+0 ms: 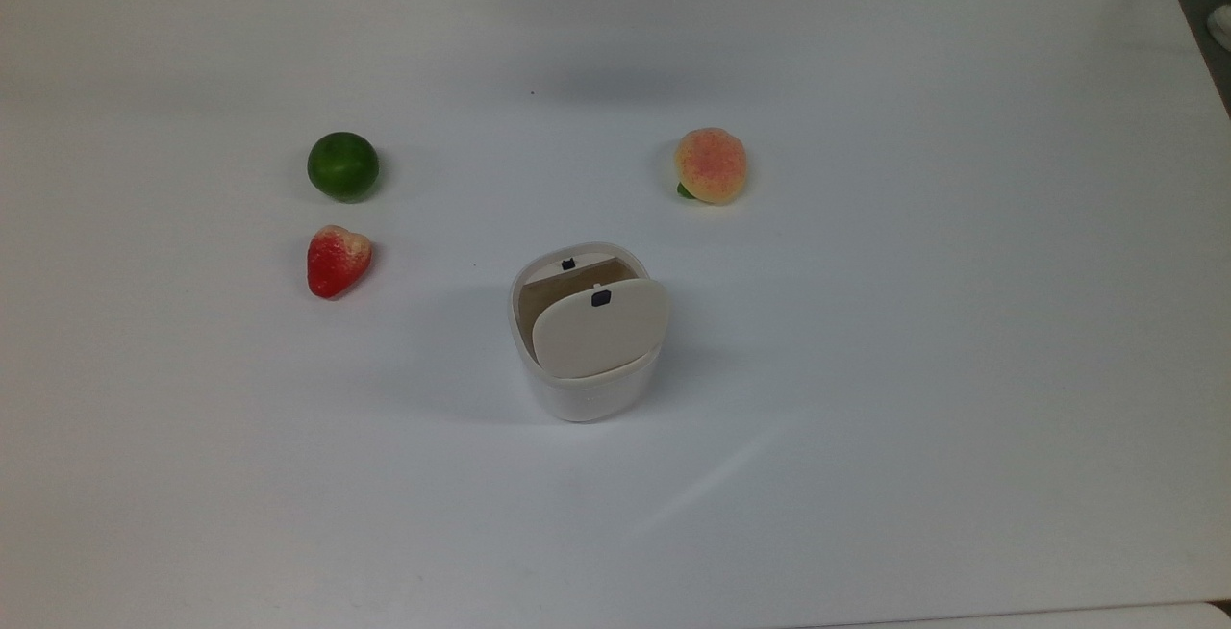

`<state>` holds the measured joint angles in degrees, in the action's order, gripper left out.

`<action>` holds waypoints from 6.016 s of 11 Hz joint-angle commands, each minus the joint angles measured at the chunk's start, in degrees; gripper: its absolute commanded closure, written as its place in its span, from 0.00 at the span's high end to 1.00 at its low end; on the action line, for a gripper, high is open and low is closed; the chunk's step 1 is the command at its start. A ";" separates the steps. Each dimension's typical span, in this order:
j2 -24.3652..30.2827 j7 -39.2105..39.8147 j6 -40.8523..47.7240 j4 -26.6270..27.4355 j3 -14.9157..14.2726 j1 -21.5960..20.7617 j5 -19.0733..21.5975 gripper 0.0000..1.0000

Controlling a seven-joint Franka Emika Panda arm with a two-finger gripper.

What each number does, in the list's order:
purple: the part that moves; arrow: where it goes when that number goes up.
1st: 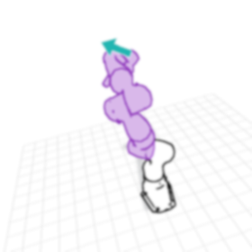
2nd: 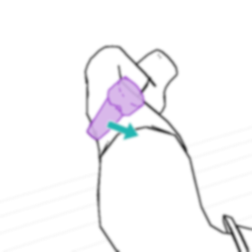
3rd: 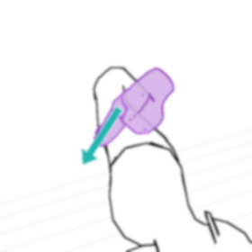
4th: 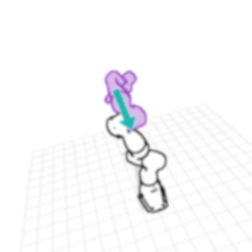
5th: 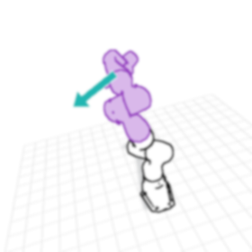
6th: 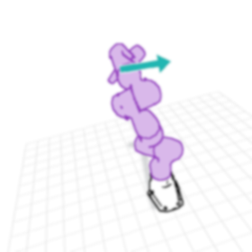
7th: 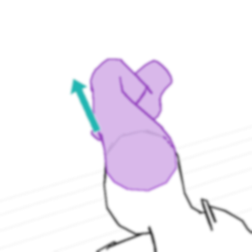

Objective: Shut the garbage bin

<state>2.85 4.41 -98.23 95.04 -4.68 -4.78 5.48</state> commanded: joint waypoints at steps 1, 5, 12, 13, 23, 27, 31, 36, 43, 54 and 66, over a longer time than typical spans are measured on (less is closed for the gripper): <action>0.75 3.66 -1.87 1.46 -0.50 -0.58 -0.56 0.42; 0.66 4.02 -1.96 1.46 -0.50 -0.40 0.23 0.04; -0.83 13.25 -6.61 1.73 -0.59 0.04 2.69 0.00; -1.35 13.25 -8.18 1.73 -0.59 -0.05 2.96 0.00; -13.91 4.30 -30.86 -6.87 -0.15 -2.94 5.77 0.00; -19.99 2.53 -38.49 -11.19 0.03 -4.53 5.77 0.00; -24.11 -1.33 -48.16 -11.19 0.11 -7.42 5.60 0.00; -27.90 -1.78 -54.25 -11.19 0.29 -9.27 4.89 0.00; -26.33 -1.78 -52.94 -7.07 0.29 -9.01 4.80 0.00; -22.36 -1.25 -32.73 -5.83 0.03 -6.29 4.54 0.00; -23.24 -1.07 -32.11 -1.53 0.11 -6.55 -0.11 0.00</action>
<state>-21.58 3.50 -131.21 91.40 -4.43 -10.84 7.21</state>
